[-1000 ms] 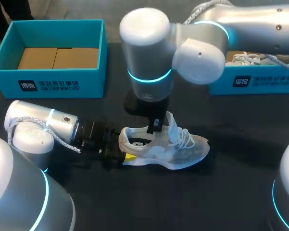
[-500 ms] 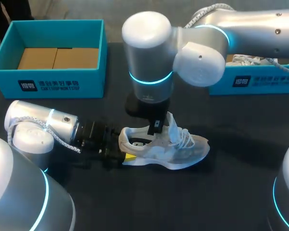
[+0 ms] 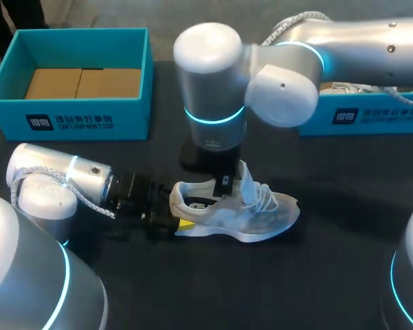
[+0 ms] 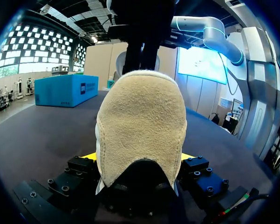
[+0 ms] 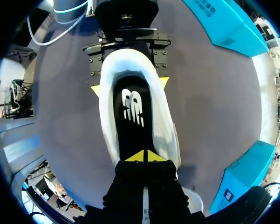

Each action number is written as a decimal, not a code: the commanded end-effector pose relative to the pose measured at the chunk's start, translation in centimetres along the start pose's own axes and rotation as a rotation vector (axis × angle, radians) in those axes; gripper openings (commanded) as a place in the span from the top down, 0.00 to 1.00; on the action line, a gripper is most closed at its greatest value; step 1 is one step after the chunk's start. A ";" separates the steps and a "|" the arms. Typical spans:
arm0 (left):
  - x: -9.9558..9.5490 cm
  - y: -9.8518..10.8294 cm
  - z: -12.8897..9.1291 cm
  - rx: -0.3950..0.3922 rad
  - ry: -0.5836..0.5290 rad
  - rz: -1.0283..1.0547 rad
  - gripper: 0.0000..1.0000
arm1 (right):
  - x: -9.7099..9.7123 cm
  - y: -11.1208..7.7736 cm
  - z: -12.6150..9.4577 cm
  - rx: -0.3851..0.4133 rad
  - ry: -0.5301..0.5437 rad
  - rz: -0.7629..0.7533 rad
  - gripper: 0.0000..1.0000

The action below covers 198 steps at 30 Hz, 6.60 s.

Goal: Take the shoe out of the shoebox, open the shoe tongue, remove and reinsert the insole, then place the shoe into the shoebox

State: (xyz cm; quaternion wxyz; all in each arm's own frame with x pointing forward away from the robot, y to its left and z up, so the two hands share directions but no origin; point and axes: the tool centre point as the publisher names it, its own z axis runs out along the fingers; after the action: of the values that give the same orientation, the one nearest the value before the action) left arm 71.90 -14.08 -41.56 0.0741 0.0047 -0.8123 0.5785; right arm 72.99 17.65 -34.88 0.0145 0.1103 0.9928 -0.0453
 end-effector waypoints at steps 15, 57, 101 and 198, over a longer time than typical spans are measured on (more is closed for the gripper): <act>-0.1 0.3 0.2 0.000 0.000 0.000 1.00 | 0.6 0.7 3.5 -0.006 0.070 -0.026 1.00; -0.1 0.3 0.2 0.000 0.000 0.000 1.00 | 0.9 2.8 8.0 -0.071 0.214 -0.123 0.60; -0.1 0.3 0.2 0.000 0.000 0.000 1.00 | 1.3 -1.6 0.0 -0.187 0.271 -0.226 1.00; -0.1 0.3 0.2 0.000 0.000 0.000 1.00 | 1.5 5.3 -4.5 -0.519 0.147 -0.183 0.62</act>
State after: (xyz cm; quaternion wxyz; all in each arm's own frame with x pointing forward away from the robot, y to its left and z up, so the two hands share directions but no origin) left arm 71.82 -14.19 -41.61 0.0739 0.0047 -0.8122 0.5787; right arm 72.53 23.22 -30.11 -0.0337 0.0156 0.9765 0.2123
